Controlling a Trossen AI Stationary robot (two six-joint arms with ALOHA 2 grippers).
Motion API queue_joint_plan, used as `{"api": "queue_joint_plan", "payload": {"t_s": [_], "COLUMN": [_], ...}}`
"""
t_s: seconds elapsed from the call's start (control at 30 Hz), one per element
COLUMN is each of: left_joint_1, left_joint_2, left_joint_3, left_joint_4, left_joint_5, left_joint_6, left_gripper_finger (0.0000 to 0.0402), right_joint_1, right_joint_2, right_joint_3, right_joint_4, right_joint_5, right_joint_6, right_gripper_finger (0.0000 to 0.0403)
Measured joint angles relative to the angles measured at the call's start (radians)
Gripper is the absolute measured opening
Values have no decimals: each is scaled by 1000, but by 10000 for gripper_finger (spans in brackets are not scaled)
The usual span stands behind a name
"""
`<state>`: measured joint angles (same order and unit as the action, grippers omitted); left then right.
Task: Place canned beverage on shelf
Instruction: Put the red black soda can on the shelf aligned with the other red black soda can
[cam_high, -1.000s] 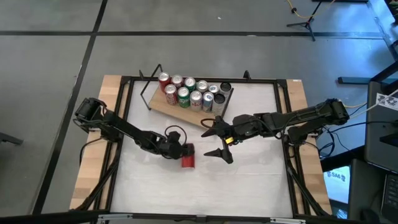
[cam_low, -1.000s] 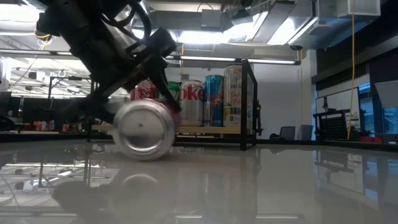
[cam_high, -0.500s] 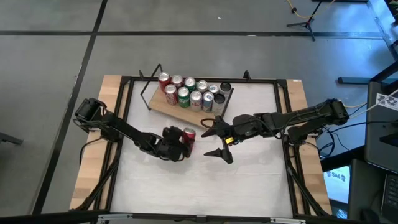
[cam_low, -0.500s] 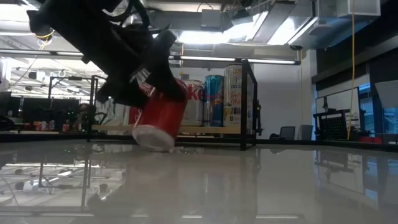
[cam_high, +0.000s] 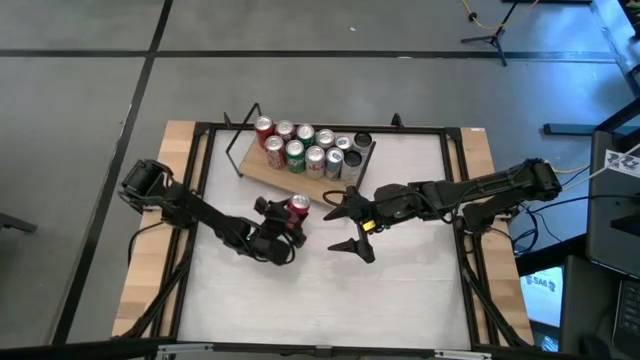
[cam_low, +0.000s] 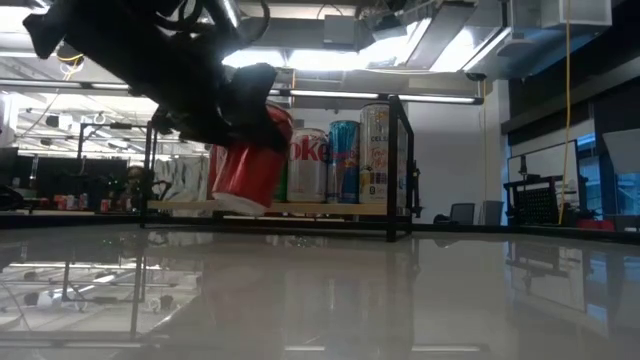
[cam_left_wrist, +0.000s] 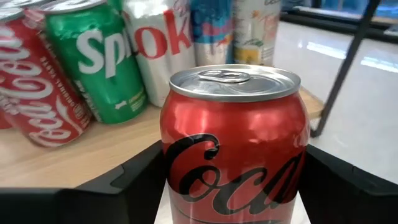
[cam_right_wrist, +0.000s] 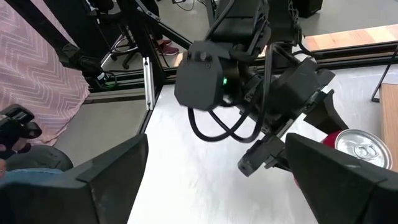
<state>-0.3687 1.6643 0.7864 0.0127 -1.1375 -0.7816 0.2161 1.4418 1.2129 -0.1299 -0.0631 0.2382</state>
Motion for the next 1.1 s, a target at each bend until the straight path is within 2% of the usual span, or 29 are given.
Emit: {"api": "queue_joint_plan", "payload": {"t_s": [0.13, 0.37, 0.63, 1.1], "left_joint_1": [-8, -26, -24, -16], "left_joint_2": [55, 178, 216, 215], "left_joint_3": [0, 0, 0, 3], "left_joint_4": [35, 196, 225, 239], "left_joint_5": [-69, -192, -195, -121], "left_joint_6": [-51, -24, -28, -28], "left_gripper_finger": [287, 289, 289, 290], "right_joint_1": [0, 0, 0, 0], "right_joint_2": [0, 0, 0, 0], "right_joint_3": [0, 0, 0, 0], "right_joint_4": [-1, 0, -1, 0], "right_joint_5": [0, 0, 0, 0], "right_joint_6": [0, 0, 0, 0], "right_gripper_finger": [372, 372, 372, 372]}}
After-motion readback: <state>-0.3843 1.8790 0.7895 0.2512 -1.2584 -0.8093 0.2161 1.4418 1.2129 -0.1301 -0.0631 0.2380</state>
